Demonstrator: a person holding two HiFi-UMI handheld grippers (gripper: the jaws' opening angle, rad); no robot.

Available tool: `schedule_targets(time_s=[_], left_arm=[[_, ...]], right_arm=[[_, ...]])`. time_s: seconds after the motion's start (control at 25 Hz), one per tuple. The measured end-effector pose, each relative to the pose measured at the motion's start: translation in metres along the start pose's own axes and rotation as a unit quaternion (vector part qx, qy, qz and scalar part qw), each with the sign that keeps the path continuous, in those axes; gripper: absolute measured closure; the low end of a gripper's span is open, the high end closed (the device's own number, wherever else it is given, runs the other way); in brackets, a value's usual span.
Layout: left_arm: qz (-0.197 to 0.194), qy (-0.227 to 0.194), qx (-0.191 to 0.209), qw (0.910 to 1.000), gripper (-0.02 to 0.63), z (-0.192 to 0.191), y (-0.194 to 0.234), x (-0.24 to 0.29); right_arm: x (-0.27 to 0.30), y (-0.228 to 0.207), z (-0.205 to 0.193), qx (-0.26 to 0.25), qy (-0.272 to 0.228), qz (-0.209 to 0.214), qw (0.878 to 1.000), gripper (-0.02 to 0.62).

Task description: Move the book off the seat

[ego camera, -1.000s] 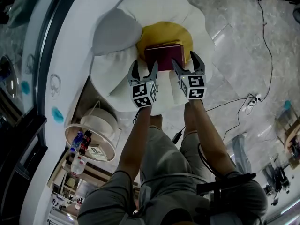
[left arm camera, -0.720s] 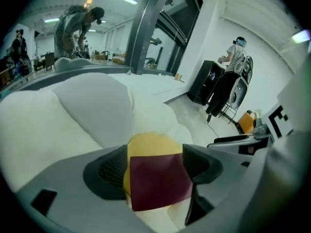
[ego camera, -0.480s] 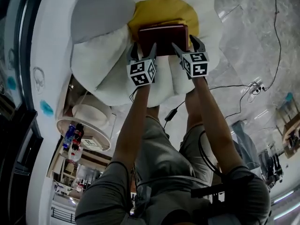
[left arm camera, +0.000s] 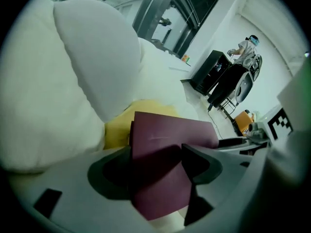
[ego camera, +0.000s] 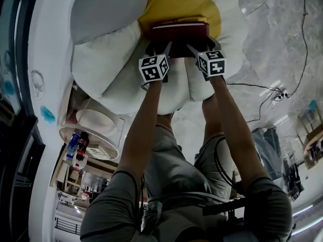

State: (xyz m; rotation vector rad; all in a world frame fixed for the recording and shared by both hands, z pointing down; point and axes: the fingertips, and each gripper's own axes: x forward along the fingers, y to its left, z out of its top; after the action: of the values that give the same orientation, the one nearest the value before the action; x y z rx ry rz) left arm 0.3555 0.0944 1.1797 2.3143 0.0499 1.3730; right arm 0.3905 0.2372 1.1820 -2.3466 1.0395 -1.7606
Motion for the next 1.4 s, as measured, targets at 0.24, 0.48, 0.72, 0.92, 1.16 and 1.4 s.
schedule_targets(time_s=[0.24, 0.48, 0.72, 0.92, 1.16, 1.4], left_arm=[[-0.013, 0.006, 0.011, 0.9998, 0.278, 0.003, -0.003, 0.001], [-0.008, 0.014, 0.014, 0.9998, 0.276, 0.001, -0.007, 0.000], [-0.002, -0.003, 0.004, 1.0000, 0.276, 0.008, -0.012, -0.008], [0.010, -0.035, 0.021, 0.9991, 0.276, 0.034, -0.025, -0.033], [0.008, -0.088, 0.032, 0.9955, 0.276, 0.093, -0.049, -0.084], [0.009, -0.161, 0.070, 0.9844, 0.276, 0.173, -0.086, -0.161]], right_arm=[[0.001, 0.002, 0.000, 0.003, 0.003, -0.010, 1.000, 0.229], [0.000, 0.001, -0.001, 0.010, 0.010, -0.011, 1.000, 0.229], [-0.007, 0.004, 0.006, 0.022, -0.005, -0.011, 1.000, 0.229], [-0.033, 0.015, 0.026, 0.022, -0.032, -0.013, 0.999, 0.229], [-0.086, 0.039, 0.085, -0.006, -0.078, -0.028, 0.997, 0.229], [-0.164, 0.076, 0.160, -0.025, -0.145, -0.041, 0.988, 0.229]])
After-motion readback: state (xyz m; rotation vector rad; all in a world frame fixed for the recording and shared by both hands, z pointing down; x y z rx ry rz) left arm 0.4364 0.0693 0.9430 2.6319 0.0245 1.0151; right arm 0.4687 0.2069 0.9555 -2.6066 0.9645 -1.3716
